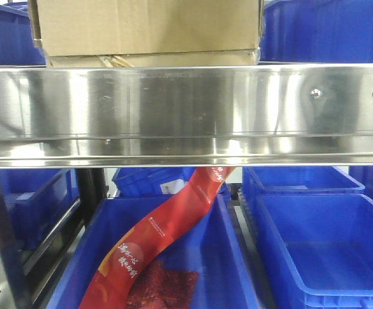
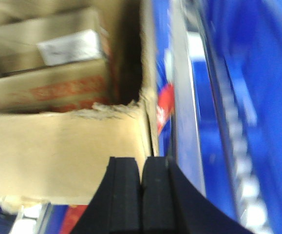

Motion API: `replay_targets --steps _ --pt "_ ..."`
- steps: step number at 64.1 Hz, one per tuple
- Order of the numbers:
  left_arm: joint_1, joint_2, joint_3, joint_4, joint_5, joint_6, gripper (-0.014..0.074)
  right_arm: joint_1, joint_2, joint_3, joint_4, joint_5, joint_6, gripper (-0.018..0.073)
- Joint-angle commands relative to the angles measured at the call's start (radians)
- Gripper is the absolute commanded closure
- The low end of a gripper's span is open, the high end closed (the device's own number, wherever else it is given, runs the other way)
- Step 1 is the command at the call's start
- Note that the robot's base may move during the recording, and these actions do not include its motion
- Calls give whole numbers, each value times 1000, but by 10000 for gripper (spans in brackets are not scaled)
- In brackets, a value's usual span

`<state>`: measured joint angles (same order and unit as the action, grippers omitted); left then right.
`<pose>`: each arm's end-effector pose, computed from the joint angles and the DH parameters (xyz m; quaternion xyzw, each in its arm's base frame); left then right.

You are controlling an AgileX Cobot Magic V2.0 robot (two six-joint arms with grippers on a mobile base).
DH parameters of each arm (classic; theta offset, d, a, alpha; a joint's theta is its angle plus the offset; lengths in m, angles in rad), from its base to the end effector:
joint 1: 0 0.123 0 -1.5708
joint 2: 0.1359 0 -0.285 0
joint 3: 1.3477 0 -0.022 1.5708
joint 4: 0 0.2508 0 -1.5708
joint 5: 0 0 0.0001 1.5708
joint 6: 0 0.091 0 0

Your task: Stack two boxes on right shelf middle

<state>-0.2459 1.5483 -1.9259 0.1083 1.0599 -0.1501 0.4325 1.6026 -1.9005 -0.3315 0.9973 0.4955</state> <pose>0.3141 -0.0700 0.4876 0.0435 0.8810 -0.0390 0.4695 0.3233 0.1218 0.4701 0.0121 0.8752 0.0567 0.4803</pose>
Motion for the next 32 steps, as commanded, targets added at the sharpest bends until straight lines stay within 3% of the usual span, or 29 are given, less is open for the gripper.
replay_targets --steps 1,7,15,24,32 --pt "0 -36 21 -94 -10 97 708 -4 -31 11 9 -31 -91 724" --pt "0 -86 126 -145 -99 102 708 -15 -58 55 35 -53 -123 724" --pt "0 -198 345 -210 -303 102 708 -42 -117 186 84 -202 -123 724" --pt "0 -338 609 -213 -516 93 708 -64 -204 364 87 -342 -121 724" --pt "2 -453 785 -211 -631 91 708 -107 -314 556 87 -472 -95 724"
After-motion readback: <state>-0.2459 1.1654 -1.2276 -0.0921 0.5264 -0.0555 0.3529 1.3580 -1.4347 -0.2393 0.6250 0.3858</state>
